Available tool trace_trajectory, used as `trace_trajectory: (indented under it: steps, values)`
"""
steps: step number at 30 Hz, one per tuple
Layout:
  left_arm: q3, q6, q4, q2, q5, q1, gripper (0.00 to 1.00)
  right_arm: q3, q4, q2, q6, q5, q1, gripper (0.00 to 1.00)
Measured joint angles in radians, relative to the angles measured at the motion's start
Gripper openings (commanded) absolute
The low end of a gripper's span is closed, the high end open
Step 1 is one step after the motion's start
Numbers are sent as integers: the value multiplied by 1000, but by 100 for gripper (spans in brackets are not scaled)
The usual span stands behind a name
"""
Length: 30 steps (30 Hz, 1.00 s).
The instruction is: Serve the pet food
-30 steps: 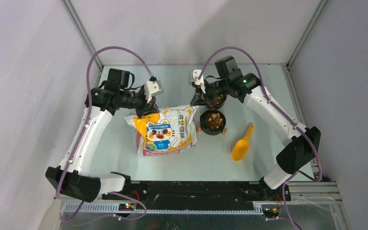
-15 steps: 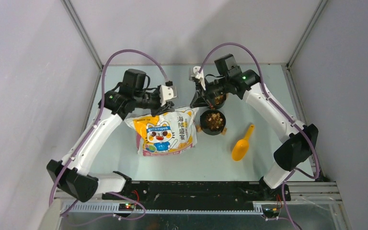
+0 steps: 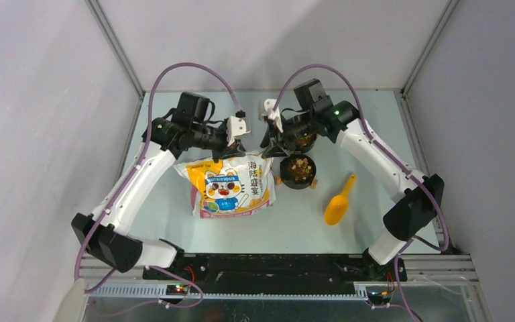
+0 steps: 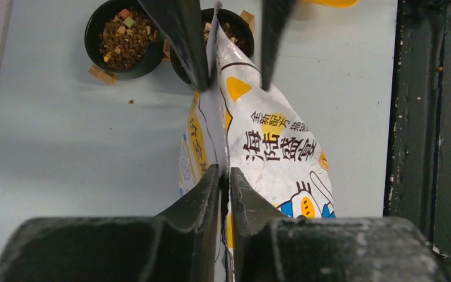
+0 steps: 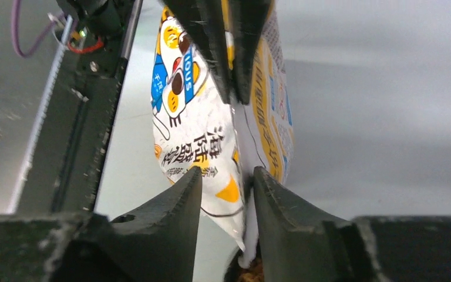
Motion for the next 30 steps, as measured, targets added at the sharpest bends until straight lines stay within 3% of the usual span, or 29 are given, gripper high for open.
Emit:
trace_trajectory:
  steps: [8, 14, 21, 25, 30]
  values:
    - [16, 34, -55, -16, 24, 4, 28, -134, 112, -129, -187, 212, 155, 41]
    - [-56, 56, -47, -86, 14, 10, 34, -227, 251, -183, -247, 369, 213, 39]
    - [-153, 53, 43, -170, -30, 23, 33, -246, 323, -180, -310, 453, 243, 37]
    - [-176, 58, 64, -187, -55, 37, 26, -246, 343, -164, -328, 462, 243, 26]
    - [-190, 100, 68, -188, -69, 50, 4, -246, 332, -150, -343, 459, 241, 4]
